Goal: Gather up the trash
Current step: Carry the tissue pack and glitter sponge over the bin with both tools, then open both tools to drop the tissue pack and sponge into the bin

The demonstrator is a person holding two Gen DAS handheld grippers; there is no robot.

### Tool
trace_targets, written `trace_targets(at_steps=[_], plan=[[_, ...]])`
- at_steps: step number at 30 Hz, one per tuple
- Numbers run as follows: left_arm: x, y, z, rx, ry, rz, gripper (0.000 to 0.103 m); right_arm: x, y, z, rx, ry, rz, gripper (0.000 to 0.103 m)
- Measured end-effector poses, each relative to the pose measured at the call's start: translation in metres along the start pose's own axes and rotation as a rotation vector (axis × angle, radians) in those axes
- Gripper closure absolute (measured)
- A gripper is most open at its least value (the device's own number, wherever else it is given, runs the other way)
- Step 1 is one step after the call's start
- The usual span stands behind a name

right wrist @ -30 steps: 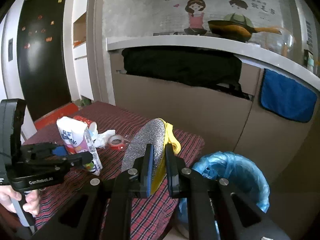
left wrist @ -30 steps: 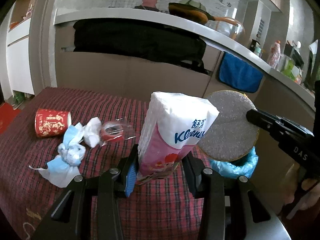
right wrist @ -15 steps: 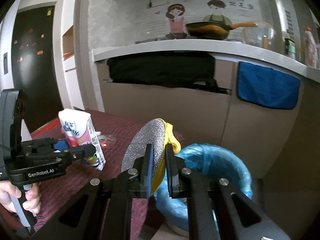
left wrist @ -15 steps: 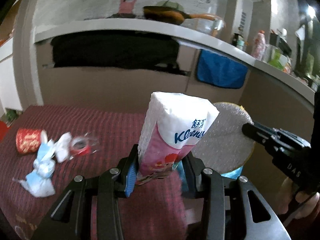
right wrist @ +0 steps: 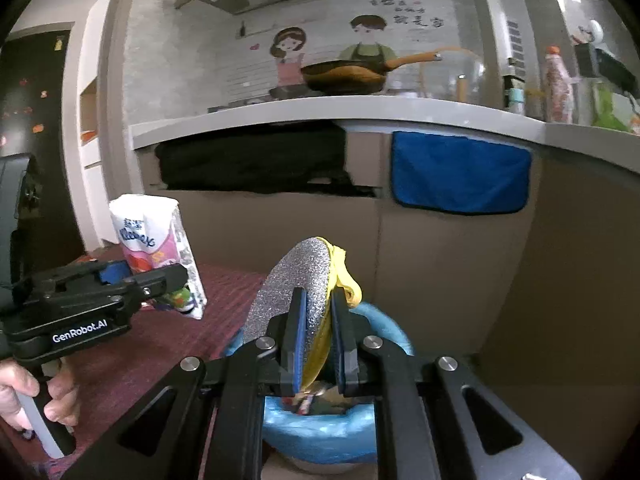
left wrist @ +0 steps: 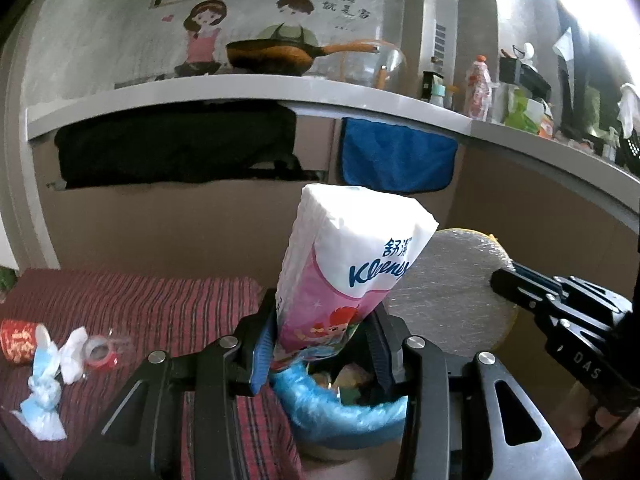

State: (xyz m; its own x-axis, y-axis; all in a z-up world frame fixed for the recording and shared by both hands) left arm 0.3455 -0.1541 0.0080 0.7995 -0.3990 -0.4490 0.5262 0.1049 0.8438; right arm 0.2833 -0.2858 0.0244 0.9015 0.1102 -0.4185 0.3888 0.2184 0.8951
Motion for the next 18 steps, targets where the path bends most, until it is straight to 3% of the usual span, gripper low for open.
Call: trace_targets(at_steps=[18], plan=[[0.054, -0.018, 0.001, -0.011, 0.002, -0.060, 0.061, 0.029, -0.023, 0.028, 0.020, -0.060, -0.058, 0.092]])
Point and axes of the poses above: each gripper's, at about its wrist camera, not at the fingertips, and x roughly the way its jaws point, z to its right, y to its top, the point moved 6 cm from there along x, roughly the way its jaws point, and after that the axes turned 11 degrees about -x, right-handed, at the moved point
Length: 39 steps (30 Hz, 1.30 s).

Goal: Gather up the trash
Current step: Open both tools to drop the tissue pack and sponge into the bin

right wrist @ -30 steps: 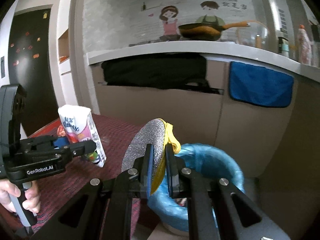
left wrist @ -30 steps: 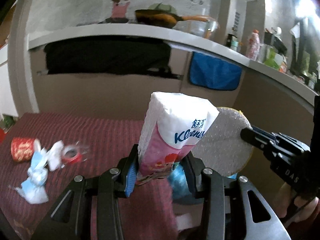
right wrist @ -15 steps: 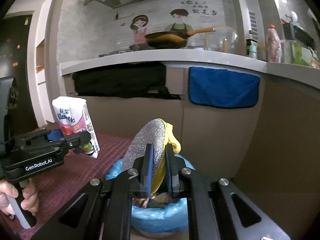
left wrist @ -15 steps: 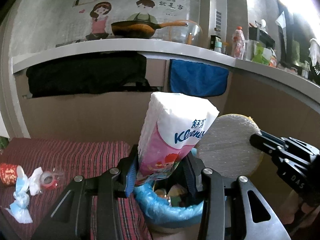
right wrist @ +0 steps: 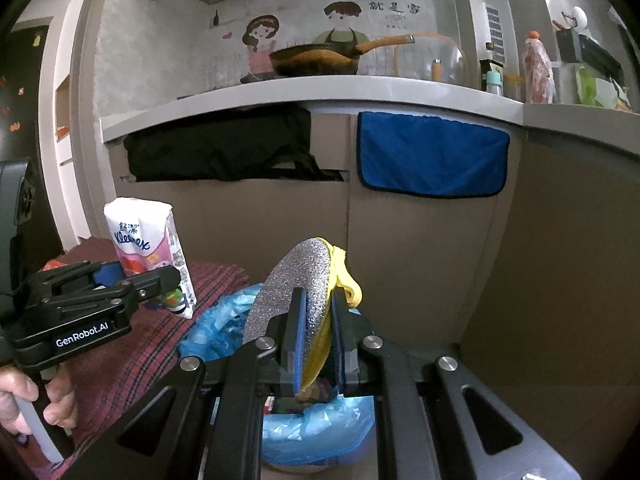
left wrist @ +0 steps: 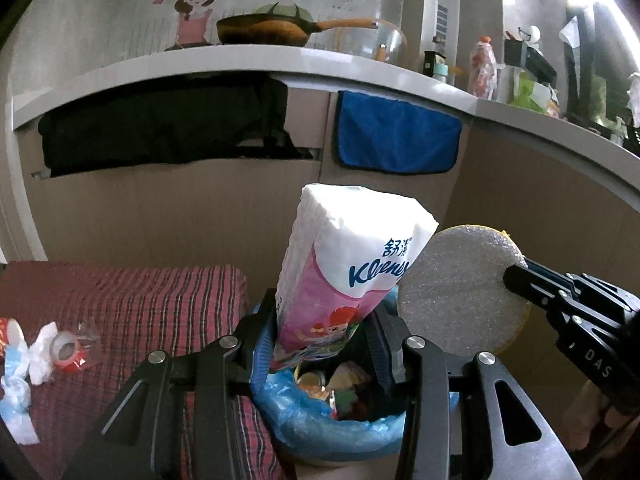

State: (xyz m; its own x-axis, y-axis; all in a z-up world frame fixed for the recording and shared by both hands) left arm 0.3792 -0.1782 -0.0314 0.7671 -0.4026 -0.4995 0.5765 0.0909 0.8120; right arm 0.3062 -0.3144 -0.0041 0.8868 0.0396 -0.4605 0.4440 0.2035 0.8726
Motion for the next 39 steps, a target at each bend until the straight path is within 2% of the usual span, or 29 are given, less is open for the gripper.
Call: trace_targets(at_steps=[27, 35, 39], plan=[[0.073, -0.024, -0.008, -0.030, 0.022, -0.122, 0.061, 0.072, -0.037, 0.007, 0.048, 0.049, -0.131, 0.092], [0.090, -0.027, -0.015, -0.087, 0.002, -0.174, 0.060, 0.083, -0.043, 0.006, 0.050, 0.057, -0.160, 0.092], [0.096, -0.030, -0.018, -0.107, -0.009, -0.215, 0.060, 0.087, -0.046, 0.004, 0.044, 0.071, -0.170, 0.087]])
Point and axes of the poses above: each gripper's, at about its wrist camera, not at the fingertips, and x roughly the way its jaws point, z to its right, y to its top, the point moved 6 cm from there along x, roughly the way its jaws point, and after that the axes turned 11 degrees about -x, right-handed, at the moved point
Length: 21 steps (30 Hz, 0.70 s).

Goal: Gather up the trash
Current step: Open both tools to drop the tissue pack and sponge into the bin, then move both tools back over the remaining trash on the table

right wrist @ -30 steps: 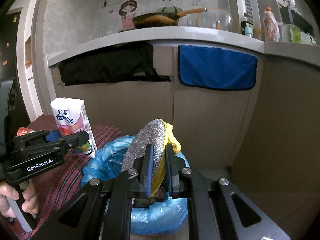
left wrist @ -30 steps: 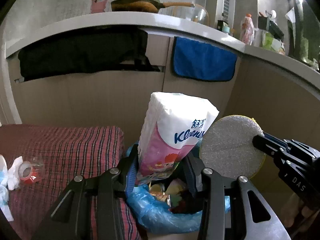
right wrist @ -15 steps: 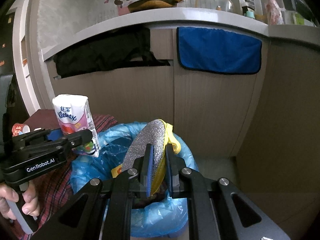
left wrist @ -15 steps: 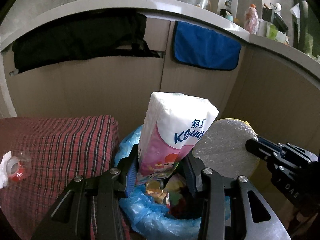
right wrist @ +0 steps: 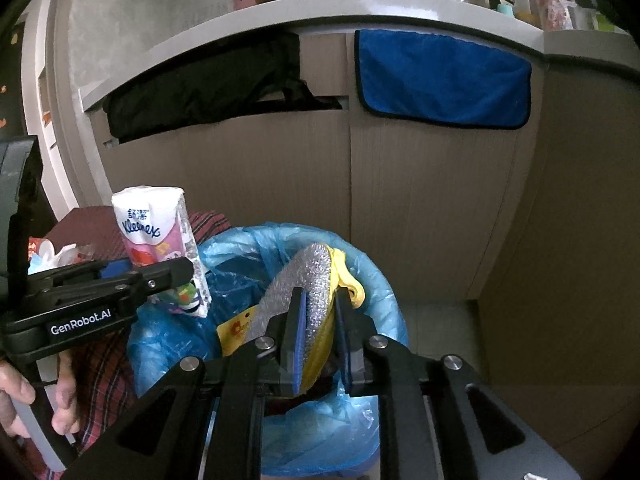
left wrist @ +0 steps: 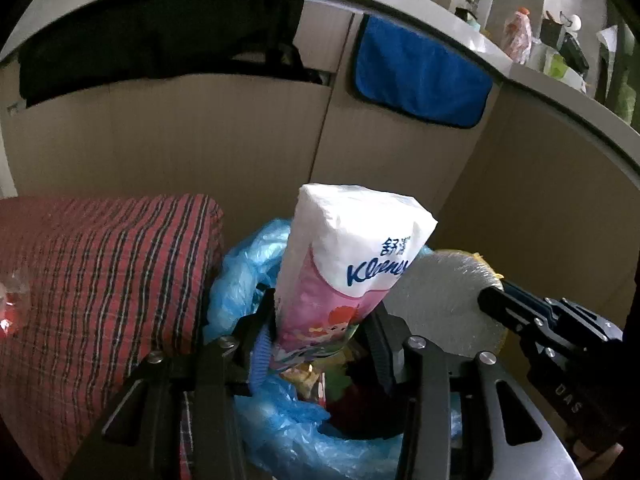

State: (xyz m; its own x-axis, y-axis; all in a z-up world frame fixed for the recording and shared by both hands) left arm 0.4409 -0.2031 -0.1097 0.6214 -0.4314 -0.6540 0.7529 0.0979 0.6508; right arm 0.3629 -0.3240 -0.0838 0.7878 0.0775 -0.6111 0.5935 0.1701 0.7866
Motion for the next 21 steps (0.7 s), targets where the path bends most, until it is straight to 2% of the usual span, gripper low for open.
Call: trace_targets(at_steps=[3, 7, 12, 21], plan=[[0.002, -0.001, -0.003, -0.014, 0.009, -0.012, 0.056, 0.002, -0.001, -0.002, 0.015, 0.031, -0.003, 0.087], [0.000, -0.002, -0.002, 0.005, 0.041, -0.009, 0.052, 0.000, -0.002, -0.003, 0.024, 0.037, 0.003, 0.076], [-0.011, -0.005, -0.001, 0.019, 0.050, 0.011, 0.037, -0.005, -0.001, -0.001, 0.038, 0.034, 0.010, 0.075], [-0.044, 0.002, -0.007, 0.004, 0.043, 0.061, 0.036, -0.018, 0.000, -0.005, 0.047, 0.037, 0.009, 0.075]])
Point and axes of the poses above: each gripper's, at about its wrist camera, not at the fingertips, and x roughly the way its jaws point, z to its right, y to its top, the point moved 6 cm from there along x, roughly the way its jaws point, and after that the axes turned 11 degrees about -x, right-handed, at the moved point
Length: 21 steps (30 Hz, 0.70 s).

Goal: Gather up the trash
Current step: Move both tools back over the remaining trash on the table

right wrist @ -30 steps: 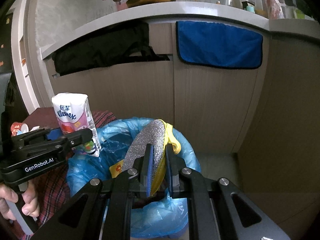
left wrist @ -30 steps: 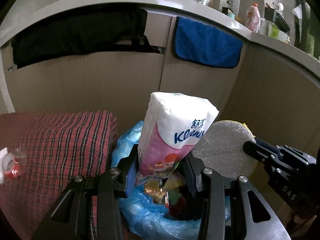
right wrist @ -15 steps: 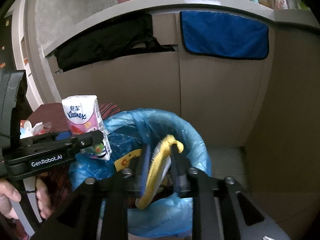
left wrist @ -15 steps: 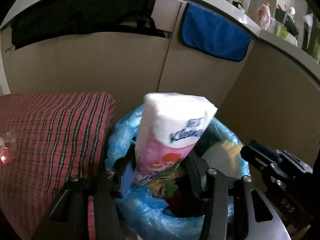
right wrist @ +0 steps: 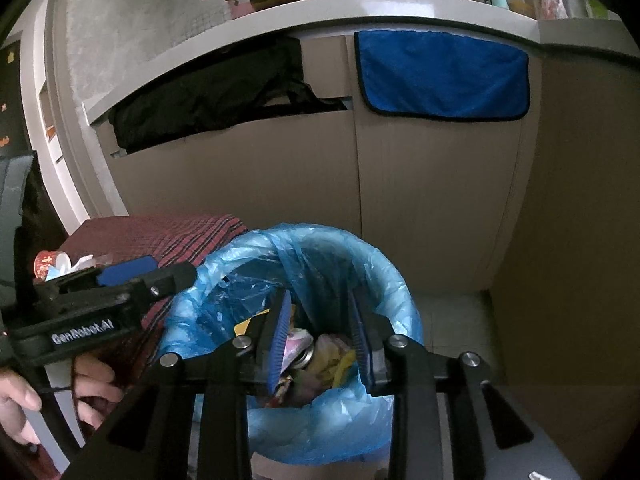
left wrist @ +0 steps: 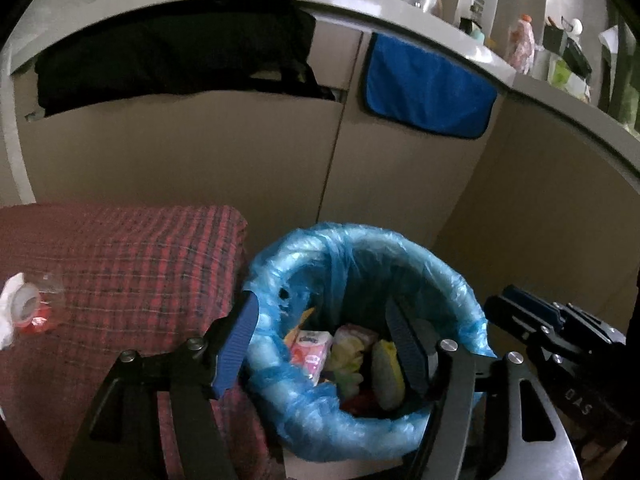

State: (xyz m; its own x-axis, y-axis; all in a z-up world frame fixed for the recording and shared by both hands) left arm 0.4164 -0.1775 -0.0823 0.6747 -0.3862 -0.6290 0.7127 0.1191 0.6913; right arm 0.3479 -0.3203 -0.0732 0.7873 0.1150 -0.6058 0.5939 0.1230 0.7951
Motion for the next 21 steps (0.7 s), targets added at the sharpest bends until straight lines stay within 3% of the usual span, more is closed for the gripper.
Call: trace_targets(at_steps=[8, 21], plan=[[-0.052, -0.008, -0.046, -0.021, 0.044, 0.006, 0.036, -0.019, 0.006, -0.031, -0.030, 0.032, 0.010, 0.072], [-0.149, -0.018, -0.173, -0.106, 0.208, 0.114, 0.036, -0.021, 0.024, -0.154, -0.178, 0.160, 0.009, 0.071]])
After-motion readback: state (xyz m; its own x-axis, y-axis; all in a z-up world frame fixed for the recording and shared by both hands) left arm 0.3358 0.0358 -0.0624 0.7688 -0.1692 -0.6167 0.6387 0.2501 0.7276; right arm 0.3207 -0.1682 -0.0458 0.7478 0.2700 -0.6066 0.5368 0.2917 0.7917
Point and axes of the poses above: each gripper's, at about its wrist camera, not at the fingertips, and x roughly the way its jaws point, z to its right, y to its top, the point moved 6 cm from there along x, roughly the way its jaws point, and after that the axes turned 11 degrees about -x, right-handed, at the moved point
